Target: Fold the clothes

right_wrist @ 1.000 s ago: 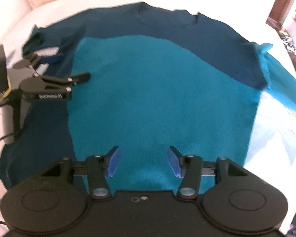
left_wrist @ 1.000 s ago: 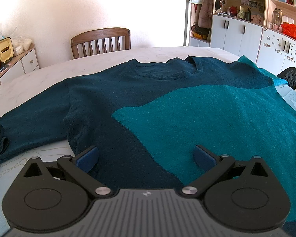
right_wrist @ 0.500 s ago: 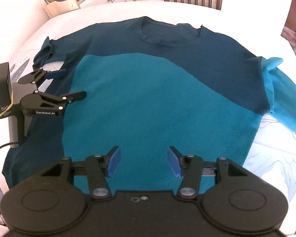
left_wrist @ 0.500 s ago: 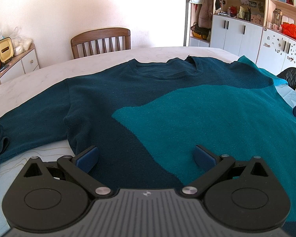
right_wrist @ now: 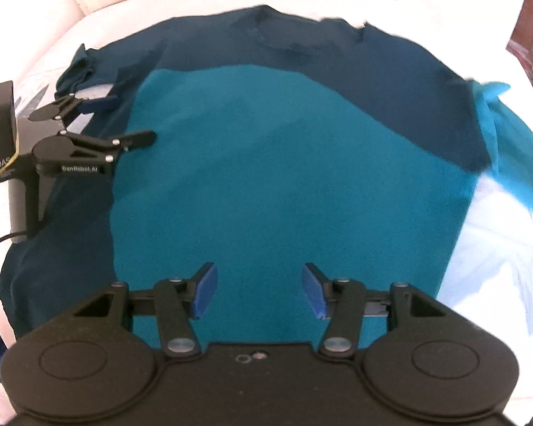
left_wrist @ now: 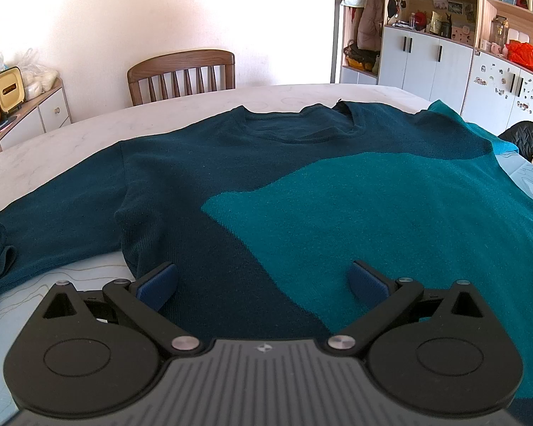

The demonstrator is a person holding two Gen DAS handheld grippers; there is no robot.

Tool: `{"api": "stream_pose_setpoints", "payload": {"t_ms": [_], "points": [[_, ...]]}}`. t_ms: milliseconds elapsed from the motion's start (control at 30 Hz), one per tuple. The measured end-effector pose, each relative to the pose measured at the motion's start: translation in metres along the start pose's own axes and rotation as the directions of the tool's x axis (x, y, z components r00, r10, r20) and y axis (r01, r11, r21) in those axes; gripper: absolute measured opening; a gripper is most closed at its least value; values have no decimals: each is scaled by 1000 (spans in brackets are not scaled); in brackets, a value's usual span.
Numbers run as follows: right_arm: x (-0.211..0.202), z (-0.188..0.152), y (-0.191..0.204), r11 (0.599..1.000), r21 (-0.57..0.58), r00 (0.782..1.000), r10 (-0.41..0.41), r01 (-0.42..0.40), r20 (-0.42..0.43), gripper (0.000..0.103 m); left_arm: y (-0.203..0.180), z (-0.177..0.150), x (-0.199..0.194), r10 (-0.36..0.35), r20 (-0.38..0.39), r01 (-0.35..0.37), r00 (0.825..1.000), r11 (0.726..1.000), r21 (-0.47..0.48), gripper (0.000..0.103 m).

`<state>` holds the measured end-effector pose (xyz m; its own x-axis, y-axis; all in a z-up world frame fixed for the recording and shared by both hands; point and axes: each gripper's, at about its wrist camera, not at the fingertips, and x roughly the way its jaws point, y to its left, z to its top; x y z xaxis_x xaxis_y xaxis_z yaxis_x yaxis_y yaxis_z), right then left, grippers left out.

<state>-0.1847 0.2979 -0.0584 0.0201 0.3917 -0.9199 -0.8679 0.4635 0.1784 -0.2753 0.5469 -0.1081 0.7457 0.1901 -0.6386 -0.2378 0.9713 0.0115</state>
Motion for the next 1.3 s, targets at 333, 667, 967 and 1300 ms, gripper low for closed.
{"api": "stream_pose_setpoints", "payload": {"t_ms": [333,667,967,1300], "points": [[-9,-19,12,993,76,995,-85,88,-46,103,0,0,-1,0,0,0,1000,1000,0,103],[-19,-21,31,988,116,995,-99,99,3,103,0,0,-1,0,0,0,1000,1000,0,103],[-20,-27,37,981,168,994,-105,101,17,103,0,-1,-1,-1,0,1,1000,1000,-1,103],[-16,-24,40,970,207,991,-134,125,29,103,0,-1,-1,-3,0,3,1000,1000,-3,103]]}}
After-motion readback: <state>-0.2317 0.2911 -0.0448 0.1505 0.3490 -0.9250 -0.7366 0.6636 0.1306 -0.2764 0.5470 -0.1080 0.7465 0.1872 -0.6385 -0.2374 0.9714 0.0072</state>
